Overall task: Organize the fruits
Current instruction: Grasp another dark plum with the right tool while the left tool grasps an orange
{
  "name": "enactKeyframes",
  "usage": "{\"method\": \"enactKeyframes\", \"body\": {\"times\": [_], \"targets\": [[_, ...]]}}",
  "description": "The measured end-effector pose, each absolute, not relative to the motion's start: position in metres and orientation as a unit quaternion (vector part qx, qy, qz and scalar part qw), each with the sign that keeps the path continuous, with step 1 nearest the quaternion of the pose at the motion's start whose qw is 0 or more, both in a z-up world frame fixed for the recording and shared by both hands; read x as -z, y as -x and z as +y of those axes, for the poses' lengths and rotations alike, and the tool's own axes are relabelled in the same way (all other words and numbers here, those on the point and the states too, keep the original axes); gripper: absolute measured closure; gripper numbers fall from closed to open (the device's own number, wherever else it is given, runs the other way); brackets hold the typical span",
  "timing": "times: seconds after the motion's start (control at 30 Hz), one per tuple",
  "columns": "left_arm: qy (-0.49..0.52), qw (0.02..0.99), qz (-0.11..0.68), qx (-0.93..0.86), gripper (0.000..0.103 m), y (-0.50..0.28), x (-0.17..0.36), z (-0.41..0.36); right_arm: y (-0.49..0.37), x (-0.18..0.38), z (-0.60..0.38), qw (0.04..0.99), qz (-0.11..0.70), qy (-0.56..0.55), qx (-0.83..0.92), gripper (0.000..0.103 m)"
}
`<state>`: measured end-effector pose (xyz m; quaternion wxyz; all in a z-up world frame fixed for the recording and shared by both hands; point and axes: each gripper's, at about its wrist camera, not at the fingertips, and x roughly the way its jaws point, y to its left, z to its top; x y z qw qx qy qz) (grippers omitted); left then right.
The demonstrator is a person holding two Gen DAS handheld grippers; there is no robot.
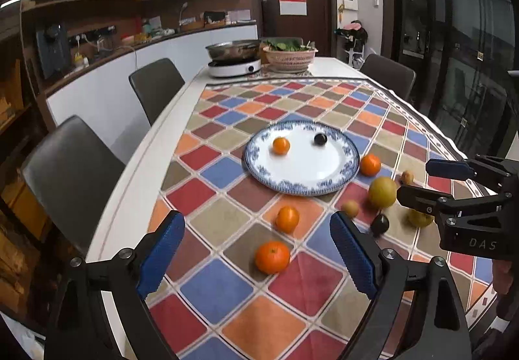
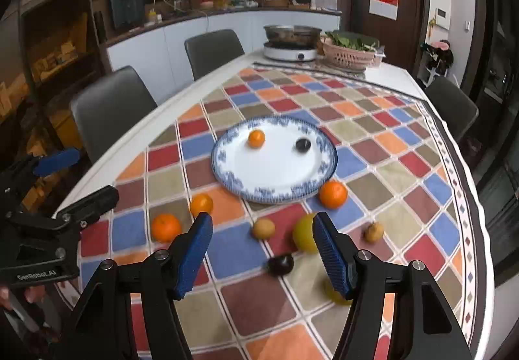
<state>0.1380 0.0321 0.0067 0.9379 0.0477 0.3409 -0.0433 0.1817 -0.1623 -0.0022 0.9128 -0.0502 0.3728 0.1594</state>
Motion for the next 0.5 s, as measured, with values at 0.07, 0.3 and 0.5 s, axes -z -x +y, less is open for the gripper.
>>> {"method": "enactKeyframes", "body": {"times": [0.07,0.3,0.5], "targets": [[-0.038,0.935,0.349,0.046,0.011,-0.137,0.000,0.034,-0.180,0.010,-0.163,0.909,0.382,0.050,-0.157,0.038],[-0.057,0.927,0.369,0.039,0.011,-0.138,0.025,0.031,-0.176,0.033,-0.165,0.900,0.405,0.058,-0.148,0.038],[-0.055,0.918,0.392,0.039,0.011,-0.147,0.041,0.033,-0.183,0.053,-0.164,0.889,0.432,0.061,-0.142,0.038]]}}
